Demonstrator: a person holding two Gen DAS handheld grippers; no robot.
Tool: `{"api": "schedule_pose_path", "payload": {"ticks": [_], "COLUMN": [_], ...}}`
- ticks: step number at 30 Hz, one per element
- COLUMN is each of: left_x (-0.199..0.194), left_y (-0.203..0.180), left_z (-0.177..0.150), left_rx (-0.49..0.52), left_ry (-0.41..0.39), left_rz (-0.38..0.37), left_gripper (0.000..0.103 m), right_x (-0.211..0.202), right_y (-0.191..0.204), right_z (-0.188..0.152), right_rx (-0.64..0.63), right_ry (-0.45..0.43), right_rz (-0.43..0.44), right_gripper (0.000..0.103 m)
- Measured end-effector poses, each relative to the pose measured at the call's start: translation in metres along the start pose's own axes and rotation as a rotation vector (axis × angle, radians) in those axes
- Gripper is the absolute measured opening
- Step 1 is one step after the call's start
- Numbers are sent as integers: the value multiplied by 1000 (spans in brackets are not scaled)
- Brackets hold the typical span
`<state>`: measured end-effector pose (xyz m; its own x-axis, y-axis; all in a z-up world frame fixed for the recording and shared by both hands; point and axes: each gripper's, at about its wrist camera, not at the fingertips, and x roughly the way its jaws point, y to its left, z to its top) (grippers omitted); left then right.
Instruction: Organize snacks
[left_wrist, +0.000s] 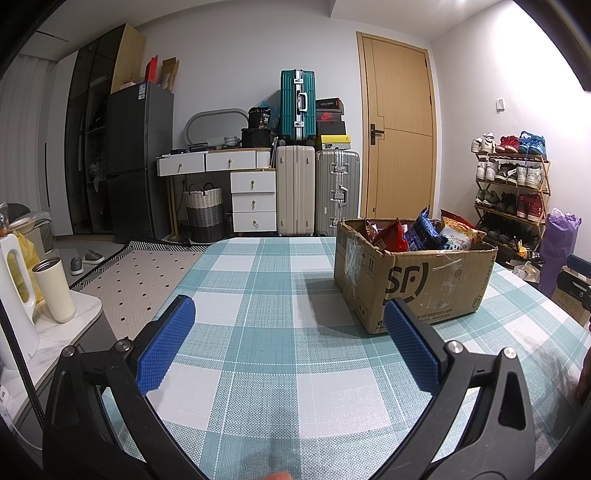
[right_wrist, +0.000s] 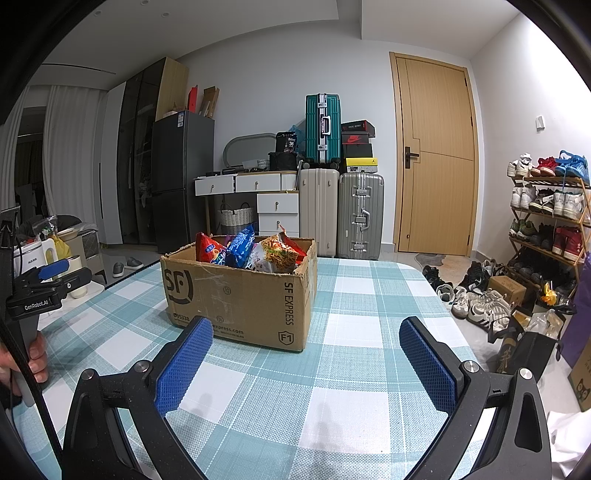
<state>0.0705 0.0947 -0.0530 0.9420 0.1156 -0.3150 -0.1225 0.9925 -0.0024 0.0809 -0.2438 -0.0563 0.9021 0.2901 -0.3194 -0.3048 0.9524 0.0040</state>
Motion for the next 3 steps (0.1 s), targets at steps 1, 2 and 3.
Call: {"api": "schedule_pose_path", "payload": {"ticks": [1, 2, 3], "left_x": [0, 0, 0], "left_y": [0, 0, 0], "left_z": [0, 0, 0], "left_rx": [0, 0, -1], "left_ry": [0, 0, 1], "left_rz": [0, 1, 1], "left_gripper": [102, 102, 102], "right_x": [0, 1, 0], "right_y": [0, 0, 0], "right_z": [0, 0, 0], "right_rx": [0, 0, 0], "right_ry": [0, 0, 0], "right_rz": [0, 0, 0], "right_gripper": [103, 103, 103]}}
